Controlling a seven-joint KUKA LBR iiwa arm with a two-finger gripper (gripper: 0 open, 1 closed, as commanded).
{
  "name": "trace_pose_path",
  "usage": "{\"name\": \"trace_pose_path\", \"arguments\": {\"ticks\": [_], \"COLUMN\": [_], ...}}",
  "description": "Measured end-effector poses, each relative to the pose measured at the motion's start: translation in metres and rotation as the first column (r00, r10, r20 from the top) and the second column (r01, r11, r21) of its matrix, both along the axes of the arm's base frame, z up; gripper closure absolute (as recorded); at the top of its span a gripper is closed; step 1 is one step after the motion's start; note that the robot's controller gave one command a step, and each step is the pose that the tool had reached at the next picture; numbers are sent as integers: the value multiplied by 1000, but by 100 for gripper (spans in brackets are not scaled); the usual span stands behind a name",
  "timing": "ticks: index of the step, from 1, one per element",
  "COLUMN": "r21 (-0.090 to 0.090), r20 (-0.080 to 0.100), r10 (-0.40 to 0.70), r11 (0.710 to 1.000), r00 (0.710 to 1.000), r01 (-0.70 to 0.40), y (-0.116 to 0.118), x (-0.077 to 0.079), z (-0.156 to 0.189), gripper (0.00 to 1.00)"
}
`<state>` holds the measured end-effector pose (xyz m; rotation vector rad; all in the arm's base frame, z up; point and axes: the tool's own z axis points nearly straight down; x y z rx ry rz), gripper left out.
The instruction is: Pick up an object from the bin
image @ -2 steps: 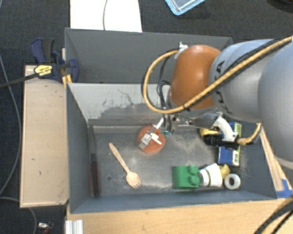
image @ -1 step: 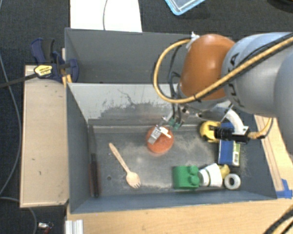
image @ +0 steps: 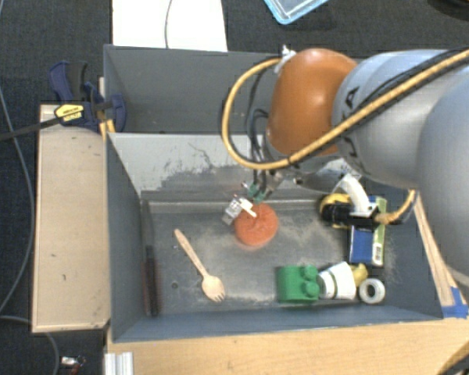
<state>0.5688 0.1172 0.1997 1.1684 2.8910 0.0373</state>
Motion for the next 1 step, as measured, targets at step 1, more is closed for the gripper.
{"name": "trace_pose_path", "arguments": {"ticks": [1], "r21": [5], "r20": [0], "r10": [-126], "r11": [992], "r00": [992], "r01": [126], "y": [-34], "x": [-15], "z": [-18], "gripper": [0]}}
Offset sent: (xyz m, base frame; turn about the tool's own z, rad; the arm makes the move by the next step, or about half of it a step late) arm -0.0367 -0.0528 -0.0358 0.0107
